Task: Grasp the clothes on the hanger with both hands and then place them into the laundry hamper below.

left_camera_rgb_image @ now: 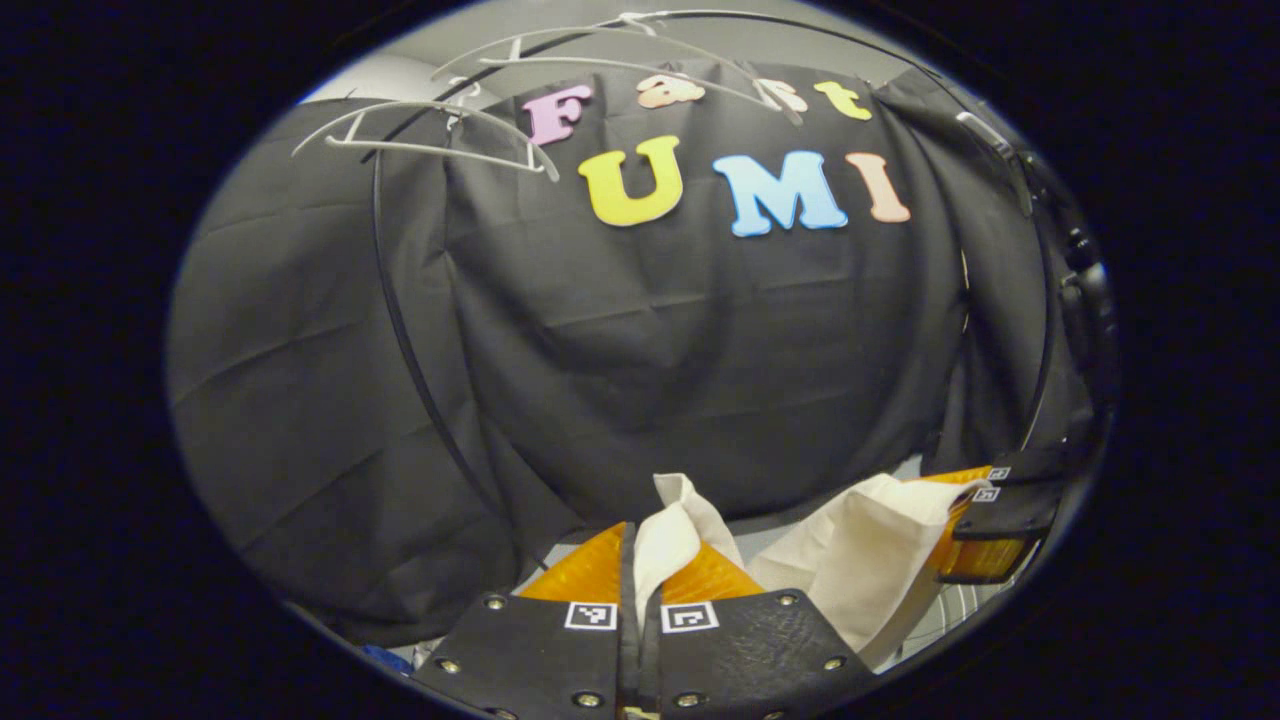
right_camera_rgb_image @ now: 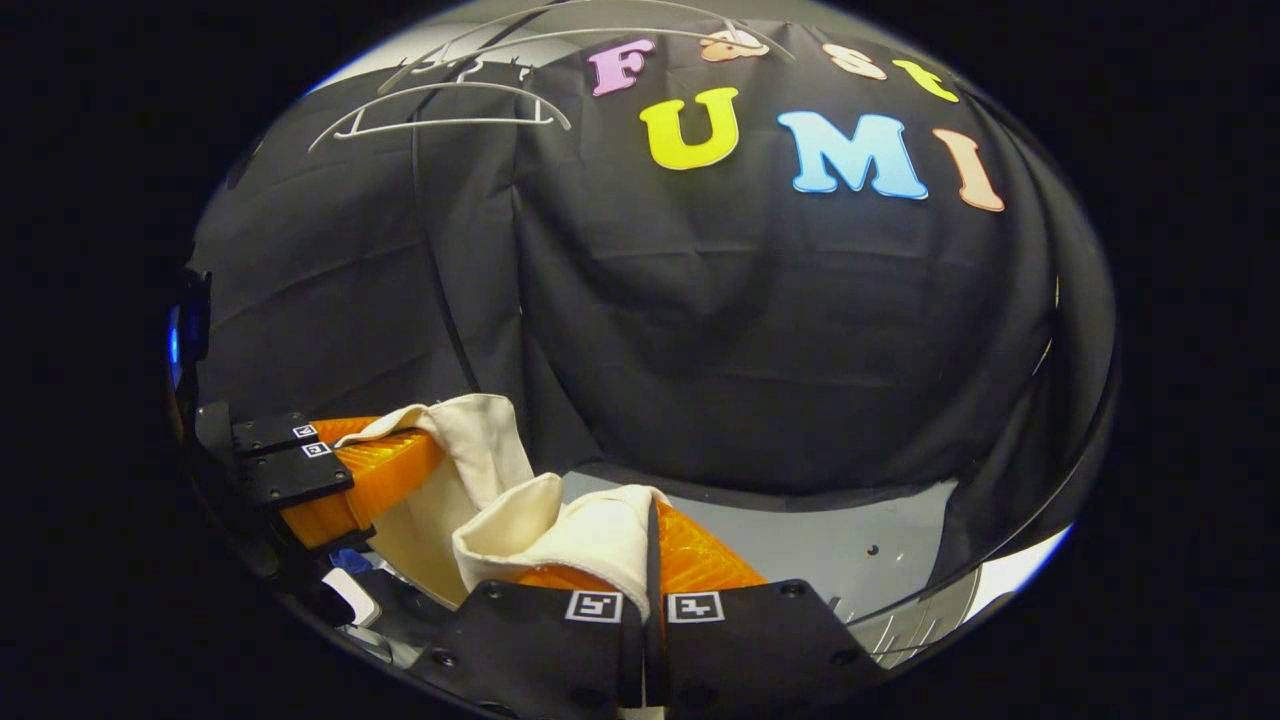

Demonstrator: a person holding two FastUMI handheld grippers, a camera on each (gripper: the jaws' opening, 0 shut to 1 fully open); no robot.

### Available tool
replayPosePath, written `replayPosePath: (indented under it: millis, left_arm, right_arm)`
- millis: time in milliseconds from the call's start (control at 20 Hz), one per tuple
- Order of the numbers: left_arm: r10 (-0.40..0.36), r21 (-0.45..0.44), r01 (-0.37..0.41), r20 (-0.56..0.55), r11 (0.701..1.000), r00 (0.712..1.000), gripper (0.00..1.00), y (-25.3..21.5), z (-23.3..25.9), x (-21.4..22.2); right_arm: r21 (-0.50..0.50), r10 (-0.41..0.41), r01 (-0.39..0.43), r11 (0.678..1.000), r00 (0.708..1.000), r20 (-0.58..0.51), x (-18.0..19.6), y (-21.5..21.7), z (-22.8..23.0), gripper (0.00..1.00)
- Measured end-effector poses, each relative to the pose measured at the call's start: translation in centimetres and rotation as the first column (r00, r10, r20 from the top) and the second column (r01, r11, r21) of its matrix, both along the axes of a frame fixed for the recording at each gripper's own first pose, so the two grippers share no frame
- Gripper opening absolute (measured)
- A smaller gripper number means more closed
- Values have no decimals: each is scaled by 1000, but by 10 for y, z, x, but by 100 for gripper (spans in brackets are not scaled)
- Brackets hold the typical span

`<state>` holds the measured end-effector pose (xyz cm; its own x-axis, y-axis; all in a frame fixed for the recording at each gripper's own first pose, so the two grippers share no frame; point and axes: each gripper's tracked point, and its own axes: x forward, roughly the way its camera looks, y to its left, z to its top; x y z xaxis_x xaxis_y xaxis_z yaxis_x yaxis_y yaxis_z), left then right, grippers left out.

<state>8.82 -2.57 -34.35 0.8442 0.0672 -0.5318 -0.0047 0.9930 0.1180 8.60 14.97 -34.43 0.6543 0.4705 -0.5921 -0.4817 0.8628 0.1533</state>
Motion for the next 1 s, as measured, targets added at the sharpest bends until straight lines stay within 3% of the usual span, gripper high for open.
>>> replayPosePath:
  millis: [200,550,700,800,850,900,1000]
  left_arm:
    - [0,4,1,-128,1000,992,1,4,-50,-23]
    - [-32,-1,33,-313,999,949,2,-3,-107,-53]
    - [-47,-17,43,-351,999,935,3,-7,-108,-60]
    - [-58,-16,56,-337,998,940,2,-12,-107,-61]
    - [-75,-29,70,-335,997,939,9,-15,-106,-61]
    - [-82,-34,75,-335,997,939,36,-16,-107,-64]
    - [-70,-19,67,-319,998,945,89,-7,-101,-72]
  right_arm:
    - [-58,-11,7,998,998,-69,-7,-8,-35,2]
    - [-153,-29,5,988,987,-155,-24,-14,-73,5]
    - [-217,-42,2,976,982,-182,-34,-27,-86,11]
    - [-247,-52,4,969,981,-188,-41,-34,-88,30]
    - [-246,-53,6,969,982,-183,-44,-35,-89,46]
    - [-240,-54,11,971,983,-174,-46,-36,-85,53]
    - [-238,-58,20,971,987,-152,-48,-37,-73,83]
